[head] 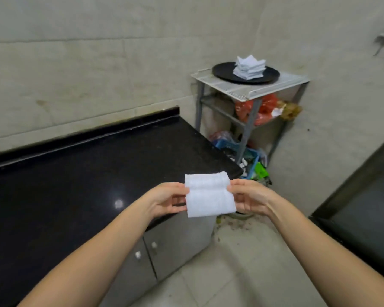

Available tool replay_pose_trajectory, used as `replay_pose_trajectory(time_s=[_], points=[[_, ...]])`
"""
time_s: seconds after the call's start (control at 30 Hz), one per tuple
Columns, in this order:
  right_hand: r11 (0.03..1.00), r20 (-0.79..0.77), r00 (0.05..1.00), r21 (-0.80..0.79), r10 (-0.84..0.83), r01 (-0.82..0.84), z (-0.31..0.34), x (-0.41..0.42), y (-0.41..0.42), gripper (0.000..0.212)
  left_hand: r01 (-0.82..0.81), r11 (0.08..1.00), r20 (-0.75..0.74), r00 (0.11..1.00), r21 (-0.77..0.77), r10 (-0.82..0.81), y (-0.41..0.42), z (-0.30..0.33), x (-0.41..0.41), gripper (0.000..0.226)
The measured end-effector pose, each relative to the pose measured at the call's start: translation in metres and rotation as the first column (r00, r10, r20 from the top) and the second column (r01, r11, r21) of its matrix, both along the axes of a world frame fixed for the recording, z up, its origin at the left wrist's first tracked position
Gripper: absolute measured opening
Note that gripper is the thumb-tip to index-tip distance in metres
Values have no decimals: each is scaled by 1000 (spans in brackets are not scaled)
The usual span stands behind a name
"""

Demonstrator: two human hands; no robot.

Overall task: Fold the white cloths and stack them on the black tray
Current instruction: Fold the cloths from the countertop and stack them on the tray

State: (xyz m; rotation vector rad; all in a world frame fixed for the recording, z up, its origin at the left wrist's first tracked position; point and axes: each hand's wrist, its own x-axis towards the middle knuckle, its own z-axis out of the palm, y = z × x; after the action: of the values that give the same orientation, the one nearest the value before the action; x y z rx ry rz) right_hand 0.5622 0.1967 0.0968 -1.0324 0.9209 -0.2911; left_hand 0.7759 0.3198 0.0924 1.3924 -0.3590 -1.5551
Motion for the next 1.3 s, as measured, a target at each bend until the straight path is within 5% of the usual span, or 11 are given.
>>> replay_pose_trajectory(time_s=[0.23, 0.63, 1.07, 1.3], points=[[995, 4, 996, -49, -87, 87, 28, -84, -144, 12, 77, 993, 42, 996, -87, -74, -161, 28, -77, 16], [955, 109, 993, -285, -45, 75, 108, -28, -410, 10, 78, 956, 177, 984, -281, -29, -421, 104, -27, 21], [890, 97, 990, -453, 99, -45, 189, 73, -676, 13, -256, 884, 196, 916, -390, 351, -661, 184, 22, 24], [876, -22, 964, -412, 266, -251, 174, 123, -761, 16, -416, 864, 194, 857, -284, 476, -722, 168, 47, 25]])
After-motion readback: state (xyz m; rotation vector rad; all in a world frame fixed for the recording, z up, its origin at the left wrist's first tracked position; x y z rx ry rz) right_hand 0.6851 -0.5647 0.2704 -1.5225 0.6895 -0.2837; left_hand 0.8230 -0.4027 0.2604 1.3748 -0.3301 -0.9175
